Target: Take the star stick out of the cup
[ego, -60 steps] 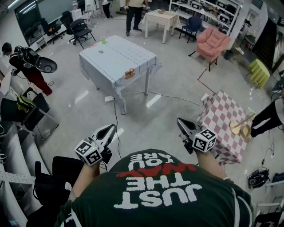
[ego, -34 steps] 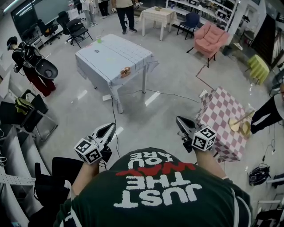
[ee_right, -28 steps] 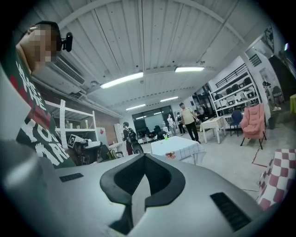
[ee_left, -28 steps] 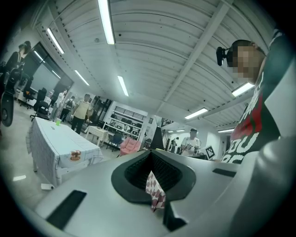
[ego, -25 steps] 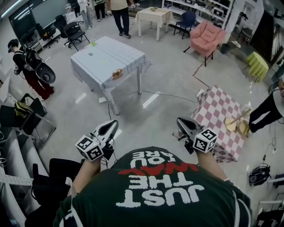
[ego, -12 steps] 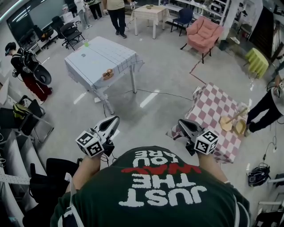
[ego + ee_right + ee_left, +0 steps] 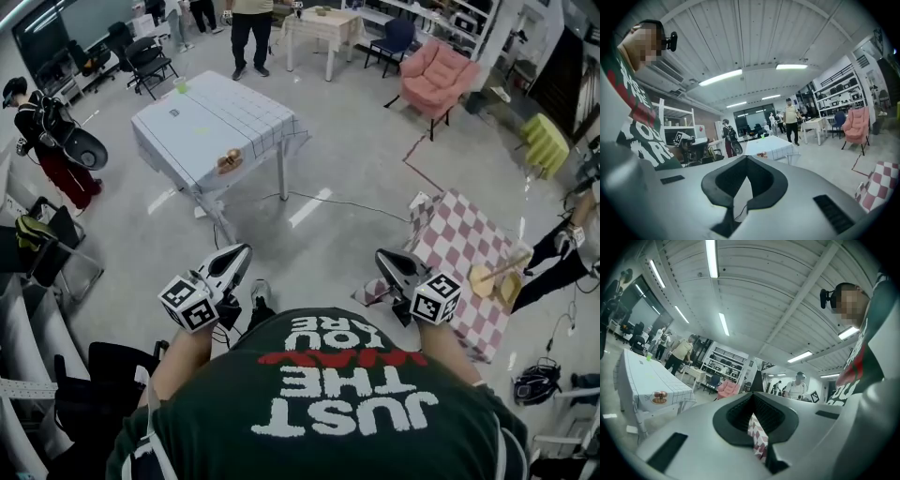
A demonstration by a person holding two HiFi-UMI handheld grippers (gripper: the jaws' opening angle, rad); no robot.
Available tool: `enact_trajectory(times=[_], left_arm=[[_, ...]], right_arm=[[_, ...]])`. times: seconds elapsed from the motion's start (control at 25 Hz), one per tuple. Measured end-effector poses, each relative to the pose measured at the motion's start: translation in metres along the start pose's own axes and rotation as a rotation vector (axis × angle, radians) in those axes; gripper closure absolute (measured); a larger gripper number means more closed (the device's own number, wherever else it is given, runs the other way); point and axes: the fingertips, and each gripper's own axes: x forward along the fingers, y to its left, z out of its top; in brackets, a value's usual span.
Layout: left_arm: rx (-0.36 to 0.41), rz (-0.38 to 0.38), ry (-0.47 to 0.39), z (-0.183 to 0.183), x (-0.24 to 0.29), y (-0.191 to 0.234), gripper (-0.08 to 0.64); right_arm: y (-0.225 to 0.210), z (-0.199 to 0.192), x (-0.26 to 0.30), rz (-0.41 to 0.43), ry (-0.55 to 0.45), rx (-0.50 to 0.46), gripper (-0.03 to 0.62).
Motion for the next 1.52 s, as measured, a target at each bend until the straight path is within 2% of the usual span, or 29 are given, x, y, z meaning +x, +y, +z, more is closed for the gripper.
enact_trajectory(times=[0.28,0.52,0.8,1.0,1.24,1.4,1.52], left_arm=[[-0.022,-0.008,0.004,0.022,0.033,0.152,0.552],[-0.020,-0.015,0.016,0.086,0.070,0.285,0.552],[-0.021,0.000,0.007,0.146,0.102,0.414,0.552],[-0.046,0.041,0.003,0.180,0.114,0.484,0.552],[-0.047,0.103,-0.007,0.189,0.117,0.540,0.552],[-0.036,0.208,-0.029,0.165,0.141,0.550,0.552],[-0.009,0.305,-0.055,0.160,0.161,0.578,0.552]], right_arm=[[-0.053,0.028,0.150,-0.012,0.014,0.011,0.560],[-0.088,0.082,0.290,0.013,0.009,0.006,0.560],[-0.130,0.136,0.428,0.049,0.024,0.005,0.560],[-0.157,0.165,0.500,0.068,0.045,0.026,0.560],[-0.182,0.169,0.570,0.137,0.080,0.032,0.560],[-0.232,0.155,0.600,0.247,0.101,0.022,0.560],[-0.271,0.160,0.651,0.359,0.115,0.012,0.560]])
